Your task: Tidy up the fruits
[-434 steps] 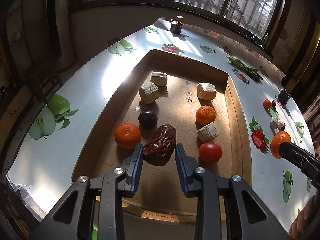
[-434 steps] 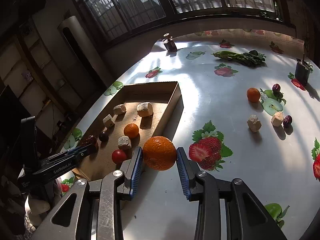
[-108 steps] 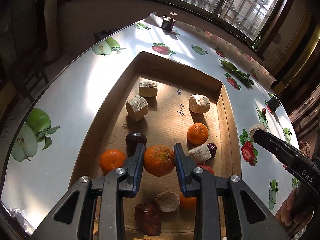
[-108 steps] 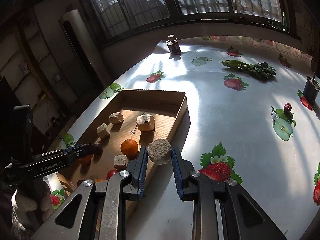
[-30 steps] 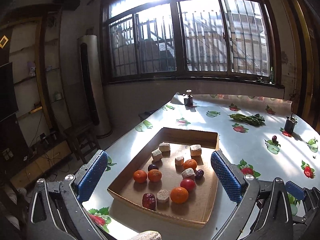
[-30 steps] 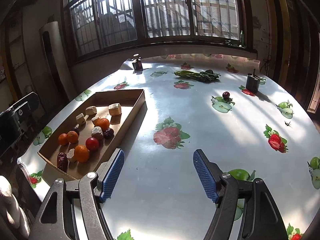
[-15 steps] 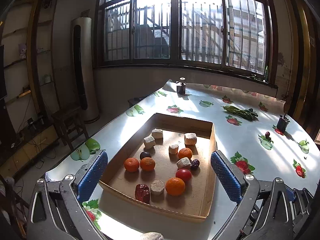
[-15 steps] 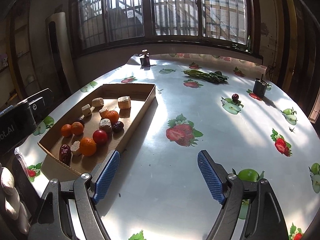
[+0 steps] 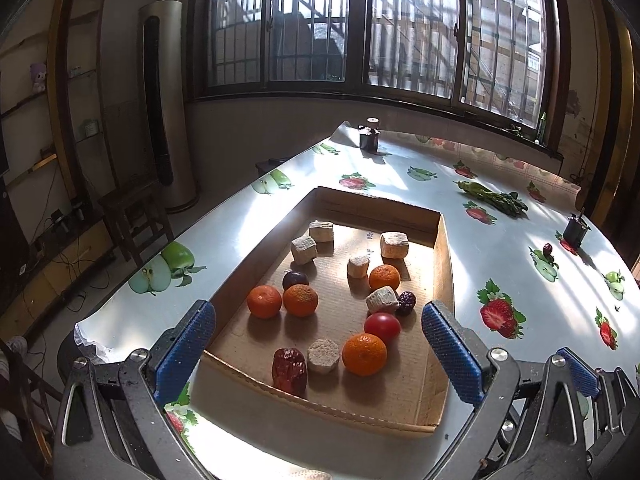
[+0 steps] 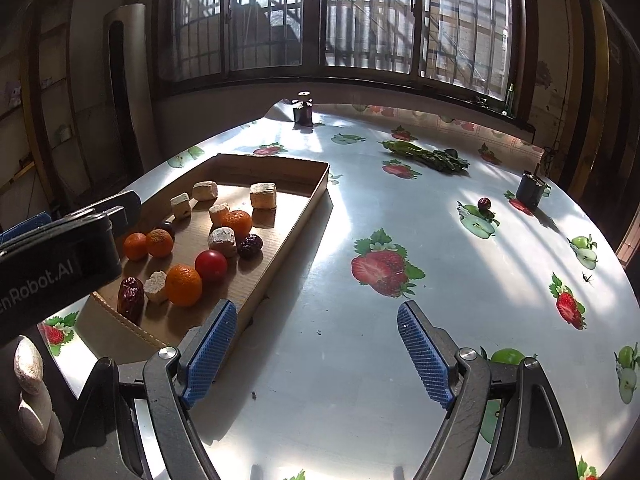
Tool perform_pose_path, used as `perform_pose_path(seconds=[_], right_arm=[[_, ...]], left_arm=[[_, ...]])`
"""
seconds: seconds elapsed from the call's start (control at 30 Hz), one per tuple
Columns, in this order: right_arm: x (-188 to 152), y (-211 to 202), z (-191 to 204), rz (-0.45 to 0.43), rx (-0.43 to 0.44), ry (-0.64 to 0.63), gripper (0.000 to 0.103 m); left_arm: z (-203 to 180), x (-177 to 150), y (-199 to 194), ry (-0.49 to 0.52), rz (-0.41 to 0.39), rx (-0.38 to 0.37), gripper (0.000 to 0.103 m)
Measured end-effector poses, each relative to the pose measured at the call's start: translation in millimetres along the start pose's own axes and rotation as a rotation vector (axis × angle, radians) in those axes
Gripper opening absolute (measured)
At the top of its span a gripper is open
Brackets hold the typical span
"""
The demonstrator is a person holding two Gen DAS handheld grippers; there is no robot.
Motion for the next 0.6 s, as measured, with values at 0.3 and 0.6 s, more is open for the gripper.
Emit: perform_pose_path(seconds=[0.3, 0.6], right_arm=[[4.0, 0.3, 6.1, -0.010, -0.002, -0.024, 0.086], [3.5, 1.0, 10.0, 0.005, 0.016, -0.026, 0.086]], left_arm=[[0.5, -7.3, 12.7, 0.001, 0.047, -0.003, 0.103], [1.3, -9.7, 13.5, -0.004, 0.077, -0.016, 0.103]])
Point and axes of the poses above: each gripper's, at about its wrist camera, not at the fingertips, and y roughly the way its jaws point, z to its left, x to its top, the point moved 6 cm from there along y, roughly the way its jaws point, and after that the axes turned 11 degrees about -z, right-handed, at the moved point
